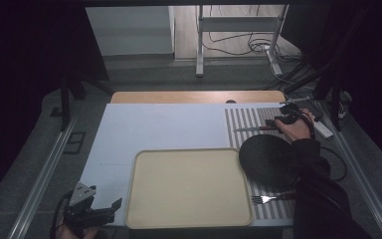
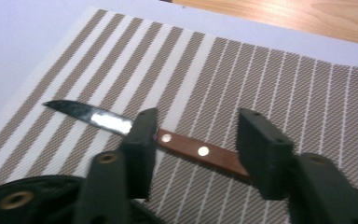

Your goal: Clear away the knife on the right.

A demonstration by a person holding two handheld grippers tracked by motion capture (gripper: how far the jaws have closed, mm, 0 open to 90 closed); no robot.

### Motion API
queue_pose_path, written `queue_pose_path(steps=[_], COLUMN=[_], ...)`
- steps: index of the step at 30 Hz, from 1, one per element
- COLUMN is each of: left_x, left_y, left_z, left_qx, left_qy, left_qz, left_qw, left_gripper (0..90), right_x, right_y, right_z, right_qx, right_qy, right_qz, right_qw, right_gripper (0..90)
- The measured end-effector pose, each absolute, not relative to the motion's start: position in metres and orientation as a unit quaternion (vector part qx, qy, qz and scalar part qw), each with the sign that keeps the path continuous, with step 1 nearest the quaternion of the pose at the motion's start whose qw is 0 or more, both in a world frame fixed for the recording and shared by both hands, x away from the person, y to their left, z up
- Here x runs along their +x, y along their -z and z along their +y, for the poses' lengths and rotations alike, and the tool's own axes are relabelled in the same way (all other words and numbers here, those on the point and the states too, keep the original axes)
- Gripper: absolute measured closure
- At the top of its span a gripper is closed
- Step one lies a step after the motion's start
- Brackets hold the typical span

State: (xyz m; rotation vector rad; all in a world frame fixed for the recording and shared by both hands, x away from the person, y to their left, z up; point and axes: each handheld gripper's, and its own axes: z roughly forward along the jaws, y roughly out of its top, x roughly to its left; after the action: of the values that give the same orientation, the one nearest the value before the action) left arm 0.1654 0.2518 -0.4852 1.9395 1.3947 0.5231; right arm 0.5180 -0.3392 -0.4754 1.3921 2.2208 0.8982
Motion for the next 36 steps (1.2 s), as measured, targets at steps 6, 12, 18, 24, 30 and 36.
queue_pose_path(steps=[6, 12, 18, 24, 30, 36], left_x=[0.165, 0.166, 0.166, 0.165, 0.165, 0.165], left_y=[0.485, 0.485, 0.485, 0.485, 0.485, 0.485], left_z=[0.252, 0.251, 0.251, 0.251, 0.251, 0.25], left_qx=[0.747, 0.748, 0.748, 0.749, 0.749, 0.75], left_qy=[-0.201, -0.201, -0.201, -0.202, -0.202, -0.203], left_qz=[0.535, 0.535, 0.535, 0.535, 0.535, 0.534], left_qw=[0.339, 0.338, 0.336, 0.336, 0.335, 0.333], left_gripper=[4.5, 4.6, 4.7, 4.8, 4.9, 4.9], right_x=[0.528, 0.538, 0.548, 0.551, 0.547, 0.538], right_y=[0.481, 0.487, 0.495, 0.501, 0.502, 0.5], right_z=[-0.344, -0.35, -0.358, -0.363, -0.369, -0.367], right_qx=[0.494, 0.504, 0.507, 0.513, 0.52, 0.527], right_qy=[-0.286, -0.269, -0.264, -0.256, -0.249, -0.239], right_qz=[0.8, 0.797, 0.795, 0.792, 0.791, 0.792], right_qw=[0.185, 0.196, 0.202, 0.209, 0.204, 0.195], right_gripper=[89.8, 90.0, 90.0, 90.0, 90.0, 90.0])
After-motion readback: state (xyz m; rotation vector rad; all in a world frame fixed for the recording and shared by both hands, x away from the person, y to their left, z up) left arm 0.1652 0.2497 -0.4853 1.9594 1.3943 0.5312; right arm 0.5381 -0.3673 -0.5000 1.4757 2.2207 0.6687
